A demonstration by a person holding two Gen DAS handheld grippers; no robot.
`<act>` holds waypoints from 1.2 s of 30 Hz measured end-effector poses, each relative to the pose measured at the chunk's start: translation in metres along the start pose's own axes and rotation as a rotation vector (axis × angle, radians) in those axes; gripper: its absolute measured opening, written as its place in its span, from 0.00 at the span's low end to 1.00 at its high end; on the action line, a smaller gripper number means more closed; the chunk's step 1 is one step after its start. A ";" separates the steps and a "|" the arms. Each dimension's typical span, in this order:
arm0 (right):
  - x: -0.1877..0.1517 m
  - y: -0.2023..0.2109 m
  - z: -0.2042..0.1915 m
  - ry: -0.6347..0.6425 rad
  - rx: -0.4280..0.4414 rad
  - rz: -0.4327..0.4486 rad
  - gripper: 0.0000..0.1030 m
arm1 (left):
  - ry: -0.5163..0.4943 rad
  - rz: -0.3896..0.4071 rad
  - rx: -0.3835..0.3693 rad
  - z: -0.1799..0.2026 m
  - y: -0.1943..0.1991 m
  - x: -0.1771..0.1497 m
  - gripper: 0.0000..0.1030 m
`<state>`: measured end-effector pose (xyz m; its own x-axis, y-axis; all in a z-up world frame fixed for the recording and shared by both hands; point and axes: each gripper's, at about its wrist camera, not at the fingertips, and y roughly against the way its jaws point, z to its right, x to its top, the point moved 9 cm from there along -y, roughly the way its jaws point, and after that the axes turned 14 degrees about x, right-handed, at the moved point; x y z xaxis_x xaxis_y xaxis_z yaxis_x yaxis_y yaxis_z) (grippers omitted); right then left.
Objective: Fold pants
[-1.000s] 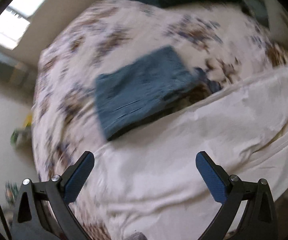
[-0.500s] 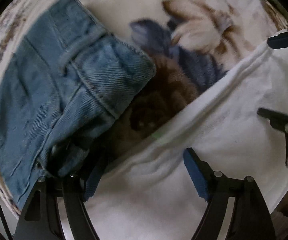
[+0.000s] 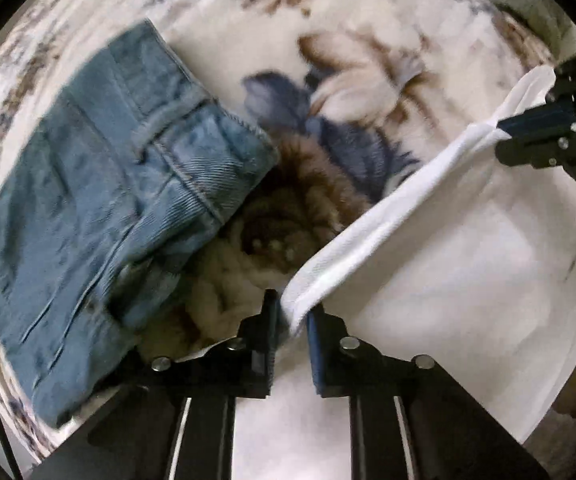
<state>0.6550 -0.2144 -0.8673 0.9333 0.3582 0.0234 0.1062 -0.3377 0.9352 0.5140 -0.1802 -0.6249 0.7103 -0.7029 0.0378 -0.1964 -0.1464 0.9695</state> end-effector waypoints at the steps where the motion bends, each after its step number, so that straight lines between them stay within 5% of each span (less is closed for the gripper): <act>1: -0.006 0.009 -0.001 -0.003 0.005 0.017 0.11 | 0.021 0.017 0.015 -0.001 0.013 -0.004 0.10; 6: -0.055 0.050 -0.024 -0.024 0.023 0.097 0.11 | 0.205 0.057 -0.020 0.006 0.090 -0.051 0.10; 11: -0.115 0.043 -0.103 -0.041 0.035 0.113 0.11 | 0.366 0.013 -0.069 0.070 0.125 -0.135 0.10; 18: -0.239 -0.019 -0.155 -0.065 0.036 -0.041 0.11 | 0.537 -0.221 -0.143 0.162 0.067 -0.242 0.10; 26: -0.283 -0.067 -0.149 -0.119 0.005 -0.131 0.12 | 0.640 -0.275 -0.166 0.179 0.032 -0.256 0.14; 30: -0.292 -0.064 -0.140 -0.206 0.016 -0.142 0.37 | 0.689 -0.263 -0.181 0.175 0.042 -0.256 0.20; 31: -0.296 -0.061 -0.139 -0.230 0.023 -0.139 0.62 | 0.699 -0.262 -0.180 0.173 0.044 -0.258 0.29; 33: -0.307 -0.053 -0.137 -0.286 0.028 -0.118 0.90 | 0.706 -0.264 -0.159 0.171 0.050 -0.264 0.52; 35: -0.318 -0.045 -0.138 -0.325 0.032 -0.097 0.90 | 0.710 -0.260 -0.147 0.167 0.054 -0.268 0.84; 36: -0.325 -0.041 -0.138 -0.345 0.016 -0.090 0.90 | 0.710 -0.258 -0.134 0.164 0.056 -0.271 0.84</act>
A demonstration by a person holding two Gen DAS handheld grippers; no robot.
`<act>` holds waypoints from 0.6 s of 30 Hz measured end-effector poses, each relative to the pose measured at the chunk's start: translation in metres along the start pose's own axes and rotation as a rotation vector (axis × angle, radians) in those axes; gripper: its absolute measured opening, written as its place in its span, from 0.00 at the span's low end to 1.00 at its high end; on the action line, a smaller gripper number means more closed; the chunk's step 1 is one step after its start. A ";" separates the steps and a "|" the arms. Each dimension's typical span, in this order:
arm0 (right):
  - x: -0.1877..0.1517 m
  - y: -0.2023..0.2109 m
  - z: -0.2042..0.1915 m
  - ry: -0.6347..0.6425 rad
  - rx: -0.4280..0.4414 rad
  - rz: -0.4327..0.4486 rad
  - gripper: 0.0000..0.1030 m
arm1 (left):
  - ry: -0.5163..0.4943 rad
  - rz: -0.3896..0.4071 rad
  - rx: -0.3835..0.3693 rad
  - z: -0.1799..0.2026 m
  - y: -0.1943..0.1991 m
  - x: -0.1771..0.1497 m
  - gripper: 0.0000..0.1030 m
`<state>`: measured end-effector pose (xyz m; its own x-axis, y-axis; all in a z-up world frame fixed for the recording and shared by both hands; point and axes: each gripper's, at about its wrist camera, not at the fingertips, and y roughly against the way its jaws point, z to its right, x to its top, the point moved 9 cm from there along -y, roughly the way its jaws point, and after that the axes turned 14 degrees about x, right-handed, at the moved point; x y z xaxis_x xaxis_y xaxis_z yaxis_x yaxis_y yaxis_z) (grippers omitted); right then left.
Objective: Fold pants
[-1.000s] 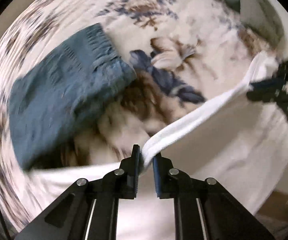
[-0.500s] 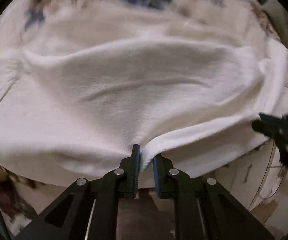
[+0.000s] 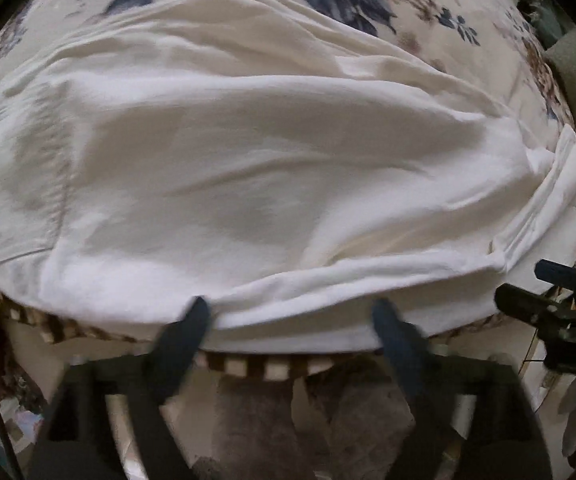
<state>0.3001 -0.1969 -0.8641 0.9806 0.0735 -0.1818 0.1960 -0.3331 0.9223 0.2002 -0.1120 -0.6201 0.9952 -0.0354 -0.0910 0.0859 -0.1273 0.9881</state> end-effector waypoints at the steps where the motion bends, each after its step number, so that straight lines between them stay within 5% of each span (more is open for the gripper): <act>1: -0.004 0.003 0.002 -0.015 -0.010 0.008 0.90 | 0.002 0.015 0.031 -0.005 0.003 -0.001 0.84; 5: -0.019 0.022 0.005 -0.049 -0.056 0.059 0.90 | -0.005 0.147 0.140 -0.024 0.027 0.015 0.84; 8: -0.024 0.042 0.010 -0.096 -0.072 0.118 0.90 | -0.006 0.183 0.146 -0.027 0.037 0.018 0.92; 13: -0.022 0.094 0.079 -0.330 -0.094 0.292 0.90 | -0.010 0.203 0.160 -0.017 0.036 0.035 0.92; 18: 0.043 0.136 0.154 -0.561 -0.079 0.411 0.90 | -0.010 0.216 0.155 0.014 0.039 0.040 0.92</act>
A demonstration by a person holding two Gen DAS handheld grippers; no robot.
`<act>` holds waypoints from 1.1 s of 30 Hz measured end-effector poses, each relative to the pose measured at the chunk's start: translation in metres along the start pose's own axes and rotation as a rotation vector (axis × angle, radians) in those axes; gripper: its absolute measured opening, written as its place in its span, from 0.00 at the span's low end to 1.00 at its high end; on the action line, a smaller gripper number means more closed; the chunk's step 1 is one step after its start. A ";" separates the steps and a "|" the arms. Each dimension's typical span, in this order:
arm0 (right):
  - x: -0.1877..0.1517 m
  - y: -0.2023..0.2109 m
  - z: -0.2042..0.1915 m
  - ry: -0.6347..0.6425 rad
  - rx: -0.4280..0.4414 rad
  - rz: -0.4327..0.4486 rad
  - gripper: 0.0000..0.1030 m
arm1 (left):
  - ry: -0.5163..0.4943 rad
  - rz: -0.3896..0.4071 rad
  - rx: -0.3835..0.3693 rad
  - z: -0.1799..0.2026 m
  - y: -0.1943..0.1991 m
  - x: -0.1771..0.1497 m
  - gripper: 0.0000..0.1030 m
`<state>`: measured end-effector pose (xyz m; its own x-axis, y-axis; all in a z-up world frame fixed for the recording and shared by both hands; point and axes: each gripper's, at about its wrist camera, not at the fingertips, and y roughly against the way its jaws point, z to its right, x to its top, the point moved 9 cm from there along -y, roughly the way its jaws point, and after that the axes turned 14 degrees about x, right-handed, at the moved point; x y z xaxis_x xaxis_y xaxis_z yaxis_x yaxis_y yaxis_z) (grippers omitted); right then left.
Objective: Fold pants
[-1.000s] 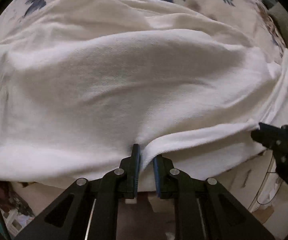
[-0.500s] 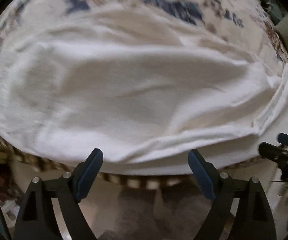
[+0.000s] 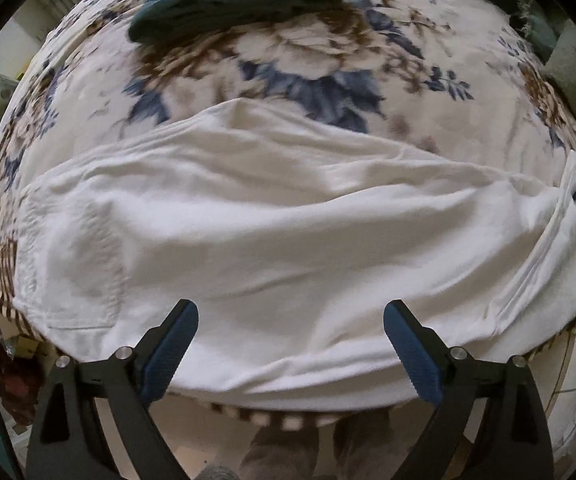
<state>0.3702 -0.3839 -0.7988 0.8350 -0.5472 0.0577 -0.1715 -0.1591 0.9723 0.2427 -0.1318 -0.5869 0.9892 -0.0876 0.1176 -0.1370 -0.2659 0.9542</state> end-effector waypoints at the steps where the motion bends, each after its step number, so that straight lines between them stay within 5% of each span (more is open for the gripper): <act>1: 0.010 -0.008 0.000 -0.019 -0.001 0.002 0.90 | -0.003 0.001 0.002 0.007 0.000 -0.003 0.92; 3: 0.030 -0.033 -0.001 -0.011 -0.017 -0.035 0.80 | -0.023 0.000 0.002 0.026 -0.003 0.000 0.92; 5: 0.032 -0.048 0.011 0.026 -0.113 -0.089 0.22 | -0.050 0.000 0.012 0.041 -0.003 0.001 0.92; 6: 0.029 -0.048 0.017 0.030 -0.127 -0.093 0.16 | -0.062 0.005 0.017 0.048 -0.001 0.002 0.92; 10: -0.014 0.000 0.077 -0.098 -0.103 -0.012 0.16 | -0.076 0.012 0.006 0.061 0.010 0.001 0.92; 13: -0.063 0.017 0.126 -0.230 -0.042 -0.050 0.18 | -0.098 0.019 0.007 0.069 0.015 -0.003 0.92; 17: -0.114 0.014 0.167 -0.496 0.279 -0.069 0.18 | -0.104 -0.005 0.008 0.079 0.014 -0.013 0.92; 21: -0.100 0.030 0.192 -0.604 0.414 0.061 0.36 | -0.091 -0.024 0.024 0.082 0.009 -0.019 0.92; 26: -0.070 0.035 0.211 -0.586 0.379 0.123 0.45 | -0.077 -0.036 0.044 0.085 0.005 -0.022 0.92; 27: -0.059 0.033 0.215 -0.570 0.361 0.137 0.41 | -0.076 -0.036 0.048 0.086 0.004 -0.022 0.92; 28: -0.051 0.034 0.218 -0.553 0.330 0.144 0.12 | -0.077 -0.035 0.051 0.088 0.004 -0.022 0.92; 29: -0.050 0.036 0.221 -0.532 0.281 0.140 0.06 | -0.077 -0.036 0.052 0.090 0.004 -0.023 0.92; 33: -0.045 0.061 0.207 -0.430 0.229 0.194 0.06 | -0.064 -0.028 0.036 0.098 0.010 -0.026 0.92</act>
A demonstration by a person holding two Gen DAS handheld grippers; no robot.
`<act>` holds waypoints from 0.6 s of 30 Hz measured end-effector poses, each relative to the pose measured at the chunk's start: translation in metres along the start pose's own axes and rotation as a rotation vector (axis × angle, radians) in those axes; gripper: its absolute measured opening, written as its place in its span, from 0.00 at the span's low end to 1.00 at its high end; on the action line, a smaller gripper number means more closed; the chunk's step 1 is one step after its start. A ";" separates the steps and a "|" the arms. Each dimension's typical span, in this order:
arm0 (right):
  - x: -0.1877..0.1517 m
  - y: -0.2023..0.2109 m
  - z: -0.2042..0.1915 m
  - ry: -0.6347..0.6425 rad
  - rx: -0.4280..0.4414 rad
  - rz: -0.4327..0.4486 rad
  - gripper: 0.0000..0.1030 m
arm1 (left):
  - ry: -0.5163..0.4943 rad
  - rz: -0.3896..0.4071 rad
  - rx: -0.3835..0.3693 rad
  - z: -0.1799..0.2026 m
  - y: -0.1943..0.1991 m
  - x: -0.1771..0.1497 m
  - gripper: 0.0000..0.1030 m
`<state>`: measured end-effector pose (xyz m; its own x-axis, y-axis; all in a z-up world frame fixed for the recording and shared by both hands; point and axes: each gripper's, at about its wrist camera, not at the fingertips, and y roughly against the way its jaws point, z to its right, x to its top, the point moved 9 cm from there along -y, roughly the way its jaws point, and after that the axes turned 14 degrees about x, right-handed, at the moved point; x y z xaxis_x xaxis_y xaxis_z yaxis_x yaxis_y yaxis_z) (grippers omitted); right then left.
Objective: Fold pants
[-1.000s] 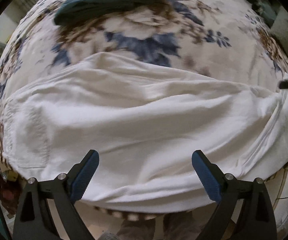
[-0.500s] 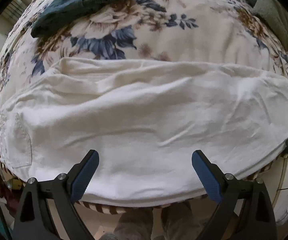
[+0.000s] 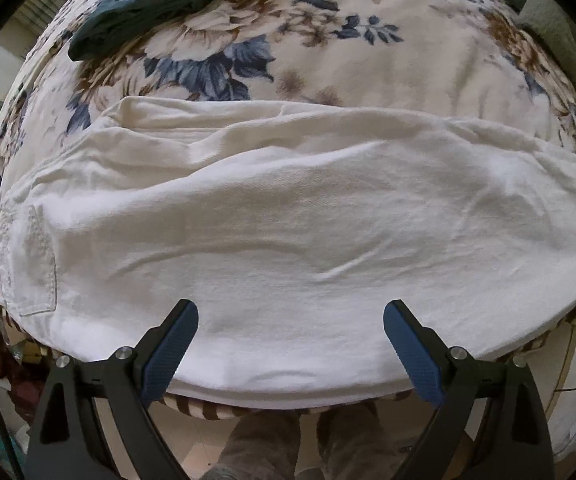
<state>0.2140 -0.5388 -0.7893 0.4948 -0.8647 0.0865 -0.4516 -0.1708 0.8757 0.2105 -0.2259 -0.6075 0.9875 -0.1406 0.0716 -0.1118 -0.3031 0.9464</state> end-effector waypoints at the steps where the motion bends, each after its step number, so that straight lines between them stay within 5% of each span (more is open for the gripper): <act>1: 0.002 0.005 -0.006 0.016 0.001 0.014 0.06 | 0.001 0.002 -0.004 0.002 0.002 -0.001 0.92; 4: -0.001 0.020 0.007 0.009 -0.023 0.010 0.06 | 0.001 -0.006 -0.015 0.004 0.004 -0.003 0.92; 9: -0.005 -0.047 0.031 -0.110 -0.072 -0.138 0.09 | 0.022 -0.008 -0.017 -0.005 0.001 -0.009 0.92; 12: -0.007 -0.051 0.031 -0.137 -0.069 -0.173 0.25 | 0.060 -0.011 -0.021 -0.023 -0.002 -0.011 0.92; 14: -0.011 -0.041 0.019 -0.092 -0.073 -0.167 0.51 | 0.099 -0.016 -0.020 -0.044 -0.003 -0.017 0.92; 18: -0.046 -0.029 -0.027 0.062 -0.116 -0.189 0.58 | 0.204 -0.046 -0.005 -0.106 -0.012 -0.033 0.92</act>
<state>0.2246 -0.4816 -0.8057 0.6089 -0.7911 -0.0579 -0.2600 -0.2680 0.9277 0.1908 -0.1177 -0.5875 0.9937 0.0669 0.0898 -0.0657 -0.3003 0.9516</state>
